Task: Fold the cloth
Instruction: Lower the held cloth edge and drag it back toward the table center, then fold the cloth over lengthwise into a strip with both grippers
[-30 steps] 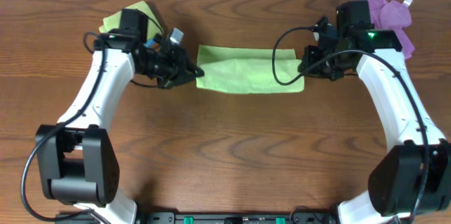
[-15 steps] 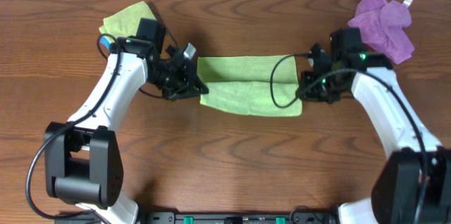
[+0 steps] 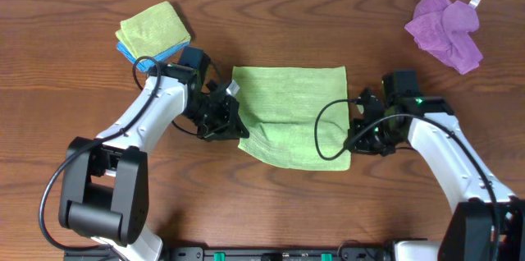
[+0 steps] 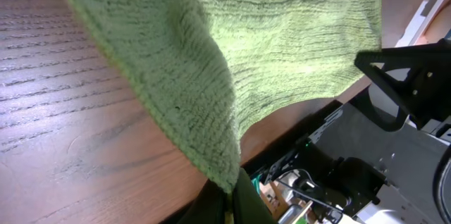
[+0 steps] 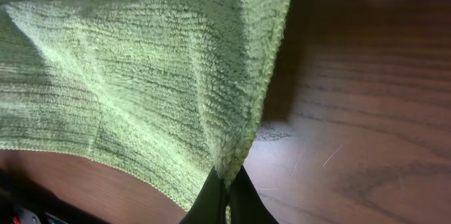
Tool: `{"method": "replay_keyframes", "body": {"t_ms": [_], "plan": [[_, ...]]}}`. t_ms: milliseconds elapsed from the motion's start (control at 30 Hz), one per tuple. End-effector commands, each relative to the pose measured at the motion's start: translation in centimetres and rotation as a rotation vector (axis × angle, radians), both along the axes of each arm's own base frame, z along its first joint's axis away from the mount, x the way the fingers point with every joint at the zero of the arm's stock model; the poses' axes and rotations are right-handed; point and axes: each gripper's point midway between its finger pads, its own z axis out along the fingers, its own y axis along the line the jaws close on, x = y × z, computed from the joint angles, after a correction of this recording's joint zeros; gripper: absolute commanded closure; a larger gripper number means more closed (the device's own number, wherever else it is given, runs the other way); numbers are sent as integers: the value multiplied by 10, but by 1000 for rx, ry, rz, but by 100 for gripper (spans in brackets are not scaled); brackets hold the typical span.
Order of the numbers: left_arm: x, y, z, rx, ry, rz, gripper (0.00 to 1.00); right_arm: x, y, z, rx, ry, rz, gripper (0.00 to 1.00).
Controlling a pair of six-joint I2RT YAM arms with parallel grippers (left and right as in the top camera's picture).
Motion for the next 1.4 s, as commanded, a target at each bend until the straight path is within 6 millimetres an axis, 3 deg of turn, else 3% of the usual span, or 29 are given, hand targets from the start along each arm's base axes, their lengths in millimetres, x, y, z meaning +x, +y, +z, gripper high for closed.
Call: {"method": "replay_keyframes", "body": {"t_ms": [0, 167, 433, 800, 1167, 1367], "plan": [[-3, 2, -1, 15, -15, -15, 94, 3, 1, 5, 6, -33, -9, 98], [9, 5, 1, 32, -26, 52, 94, 21, 1, 8, 9, -97, -40, 99], [57, 7, 12, 34, -149, 218, 94, 59, -1, 17, 4, -248, -95, 99], [109, 22, 5, 144, -298, 388, 94, 110, -14, 18, -51, -414, -174, 99], [133, 17, -20, 127, -301, 425, 94, 140, -15, 4, -51, -480, -201, 99], [148, 19, -22, 133, -350, 459, 94, 155, -18, 1, -63, -523, -228, 99]]}}
